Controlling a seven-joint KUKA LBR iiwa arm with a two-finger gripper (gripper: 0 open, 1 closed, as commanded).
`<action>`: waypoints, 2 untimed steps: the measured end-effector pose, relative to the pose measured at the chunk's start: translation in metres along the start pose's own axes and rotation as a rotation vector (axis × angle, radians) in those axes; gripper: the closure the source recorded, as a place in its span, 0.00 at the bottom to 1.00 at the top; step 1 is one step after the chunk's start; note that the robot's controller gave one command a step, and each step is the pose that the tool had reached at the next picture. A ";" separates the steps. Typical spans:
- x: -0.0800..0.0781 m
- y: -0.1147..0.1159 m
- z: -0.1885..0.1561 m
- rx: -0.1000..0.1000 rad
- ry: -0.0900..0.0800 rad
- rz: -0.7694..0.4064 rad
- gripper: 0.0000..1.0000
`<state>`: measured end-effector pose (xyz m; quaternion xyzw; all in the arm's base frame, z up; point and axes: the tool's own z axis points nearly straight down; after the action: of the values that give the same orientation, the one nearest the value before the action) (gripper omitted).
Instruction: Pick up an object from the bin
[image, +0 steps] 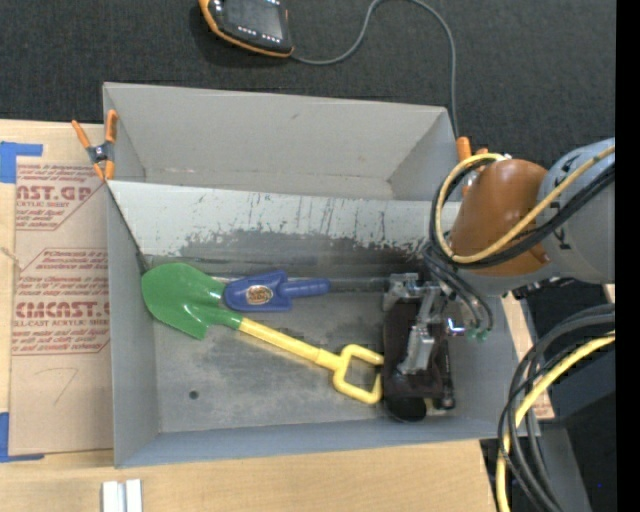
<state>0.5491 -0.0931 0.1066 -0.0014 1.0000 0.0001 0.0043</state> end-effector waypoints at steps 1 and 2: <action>0.037 -0.015 0.001 0.000 -0.002 0.005 0.00; -0.006 -0.030 0.033 -0.003 -0.022 -0.369 1.00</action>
Offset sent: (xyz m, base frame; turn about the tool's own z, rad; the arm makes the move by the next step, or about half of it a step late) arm 0.0006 -0.0368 -0.0366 -0.3671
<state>0.5552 -0.1232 0.0732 -0.1851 0.9826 0.0010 0.0153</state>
